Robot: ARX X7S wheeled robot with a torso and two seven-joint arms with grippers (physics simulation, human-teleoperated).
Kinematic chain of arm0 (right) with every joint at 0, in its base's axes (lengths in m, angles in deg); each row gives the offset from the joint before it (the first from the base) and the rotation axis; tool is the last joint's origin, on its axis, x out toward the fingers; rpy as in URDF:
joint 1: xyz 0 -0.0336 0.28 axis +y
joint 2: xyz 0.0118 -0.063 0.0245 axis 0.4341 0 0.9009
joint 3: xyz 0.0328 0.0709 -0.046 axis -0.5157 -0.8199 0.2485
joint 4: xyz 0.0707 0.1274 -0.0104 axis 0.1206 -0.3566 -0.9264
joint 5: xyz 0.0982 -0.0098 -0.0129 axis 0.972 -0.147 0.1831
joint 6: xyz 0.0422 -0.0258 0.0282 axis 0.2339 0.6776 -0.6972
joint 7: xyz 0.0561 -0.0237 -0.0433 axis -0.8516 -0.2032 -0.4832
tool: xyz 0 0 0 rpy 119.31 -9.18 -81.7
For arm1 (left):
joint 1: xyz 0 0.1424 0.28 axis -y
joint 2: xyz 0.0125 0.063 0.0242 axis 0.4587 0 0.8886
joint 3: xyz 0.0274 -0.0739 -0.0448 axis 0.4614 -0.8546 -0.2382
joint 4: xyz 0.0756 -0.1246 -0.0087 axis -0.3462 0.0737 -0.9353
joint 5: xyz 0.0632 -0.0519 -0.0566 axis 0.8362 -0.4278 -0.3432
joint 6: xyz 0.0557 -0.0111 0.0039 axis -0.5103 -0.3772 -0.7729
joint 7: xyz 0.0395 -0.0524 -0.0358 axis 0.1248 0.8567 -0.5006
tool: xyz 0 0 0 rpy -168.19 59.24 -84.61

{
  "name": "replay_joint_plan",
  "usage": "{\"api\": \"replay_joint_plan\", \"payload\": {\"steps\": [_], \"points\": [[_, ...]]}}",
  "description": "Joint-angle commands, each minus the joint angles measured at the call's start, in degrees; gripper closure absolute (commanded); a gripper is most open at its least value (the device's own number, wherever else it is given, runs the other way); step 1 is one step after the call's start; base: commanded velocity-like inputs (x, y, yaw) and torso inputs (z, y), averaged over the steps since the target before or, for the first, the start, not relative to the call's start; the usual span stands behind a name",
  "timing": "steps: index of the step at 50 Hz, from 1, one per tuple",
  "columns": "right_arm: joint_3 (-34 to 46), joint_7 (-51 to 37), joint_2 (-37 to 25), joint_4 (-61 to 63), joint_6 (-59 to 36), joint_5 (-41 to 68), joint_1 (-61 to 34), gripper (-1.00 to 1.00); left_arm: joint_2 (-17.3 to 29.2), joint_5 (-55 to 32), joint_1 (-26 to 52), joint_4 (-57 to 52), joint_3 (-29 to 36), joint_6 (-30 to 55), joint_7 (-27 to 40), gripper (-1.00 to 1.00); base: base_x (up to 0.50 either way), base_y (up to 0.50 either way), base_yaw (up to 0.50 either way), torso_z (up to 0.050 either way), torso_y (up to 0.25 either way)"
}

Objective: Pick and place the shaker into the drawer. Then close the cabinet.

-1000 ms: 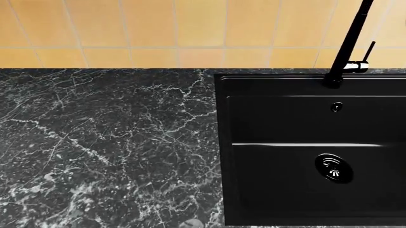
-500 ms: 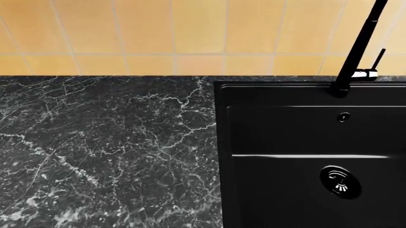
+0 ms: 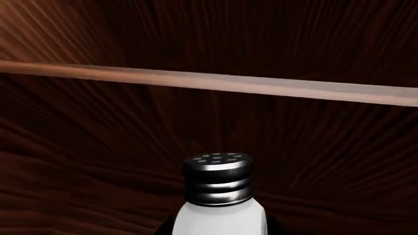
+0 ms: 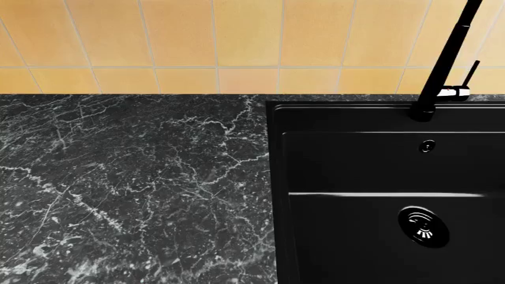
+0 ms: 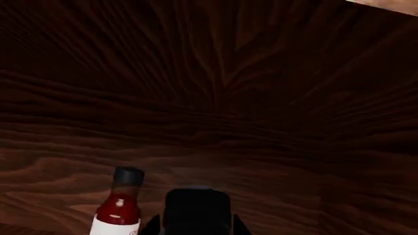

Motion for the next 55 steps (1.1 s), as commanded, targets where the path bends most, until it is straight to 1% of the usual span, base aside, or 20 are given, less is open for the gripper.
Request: {"api": "replay_joint_plan", "payload": {"steps": [1, 5, 19, 28, 31, 35, 40, 43, 45, 48, 50, 51, 52, 53, 54, 55], "points": [[-2.0, 1.6, 0.6, 10.0, 4.5, -0.1, -0.2, 1.0, 0.0, -3.3, 0.2, -1.1, 0.3, 0.4, 0.3, 1.0, 0.0, 0.0, 0.0, 0.0, 0.0], [-1.9, 1.1, 0.7, 8.4, 5.1, -0.2, -0.2, 1.0, 0.0, -5.3, 0.2, -0.3, 2.0, 0.1, 0.0, 1.0, -0.34, 0.06, 0.0, 0.0, 0.003], [-1.7, 1.5, 0.7, 5.1, 6.2, -0.6, -0.2, 1.0, 0.0, -7.0, 0.2, 1.8, 3.6, -0.4, -0.3, 1.0, -0.5, 0.0, 0.0, 0.0, 0.0], [-1.7, 1.7, 0.6, 2.8, 7.1, -0.2, -0.2, 1.0, 0.0, -9.8, 0.2, 2.8, 8.0, -1.5, -0.9, 1.0, -0.5, 0.0, 0.0, 0.0, 0.0], [-1.6, 1.5, 0.6, 3.4, 6.8, -0.2, -0.2, 1.0, 0.0, -9.6, 0.2, 2.0, 7.3, -1.6, -0.1, 1.0, -0.5, 0.0, 0.0, 0.0, 0.0], [-1.7, 1.6, 0.9, 3.5, 6.7, -0.2, -0.2, 1.0, 0.0, -11.6, 0.2, 1.5, 9.0, -1.2, -0.3, 1.0, -0.5, 0.0, 0.0, 0.0, 0.0], [-1.5, 1.3, 0.9, 0.5, 8.2, 0.1, -0.2, 1.0, 0.0, -15.6, 0.2, 2.9, 13.6, -1.3, -1.2, 1.0, -0.5, 0.0, 0.0, 0.0, 0.0], [-1.5, 1.0, 0.8, -0.6, 8.5, 0.5, -0.2, 1.0, 0.0, -17.1, -0.1, 2.9, 12.7, -0.7, -1.0, 1.0, -0.5, 0.0, 0.0, 0.0, 0.0], [-1.3, 1.6, 0.9, -0.7, 9.0, 0.4, -0.2, 1.0, 0.0, -19.3, -1.3, 2.9, 15.1, -0.9, -2.6, 1.0, -0.5, 0.0, 0.0, 0.0, 0.0], [-0.4, 3.2, 1.4, -4.9, 11.4, -0.2, -0.2, 1.0, 0.0, -25.4, -3.7, 2.9, 20.0, -0.8, -4.1, 1.0, 0.0, 0.0, 0.0, 0.0, 0.0], [0.0, 3.1, 1.5, -9.2, 13.9, 0.1, -0.2, 1.0, 0.0, -31.0, -5.8, 2.8, 26.2, -1.3, -5.7, 1.0, 0.0, 0.0, 0.0, 0.0, 0.0], [0.1, 3.3, 1.5, -9.2, 14.2, 0.1, 0.9, 1.0, 0.0, -33.7, -7.0, 2.5, 28.8, -1.7, -6.1, 1.0, 0.0, 0.0, 0.0, 0.0, 0.0], [-0.5, 4.2, 1.4, -0.6, 7.2, 0.0, 6.8, 1.0, 0.0, -34.5, -8.9, 1.0, 30.0, -1.5, -6.5, 1.0, 0.0, 0.0, 0.0, 0.0, 0.0], [-0.5, 5.9, 1.4, 8.0, -1.1, -0.8, 14.0, 1.0, 3.4, -36.4, -14.3, -7.6, 30.0, 3.8, -2.6, 1.0, 0.0, 0.0, 0.0, 0.0, 0.0], [-0.5, 7.1, 1.4, 16.6, -7.7, -1.6, 20.0, 1.0, 8.2, -39.7, -21.1, -16.1, 29.9, 10.2, 3.1, 1.0, 0.0, 0.0, 0.0, 0.0, 0.0], [-1.3, 7.7, 1.5, 25.1, -12.8, -1.7, 24.2, 1.0, 11.6, -42.3, -26.1, -24.7, 29.7, 13.6, 6.8, 1.0, 0.0, 0.0, 0.0, 0.0, 0.0]]}}
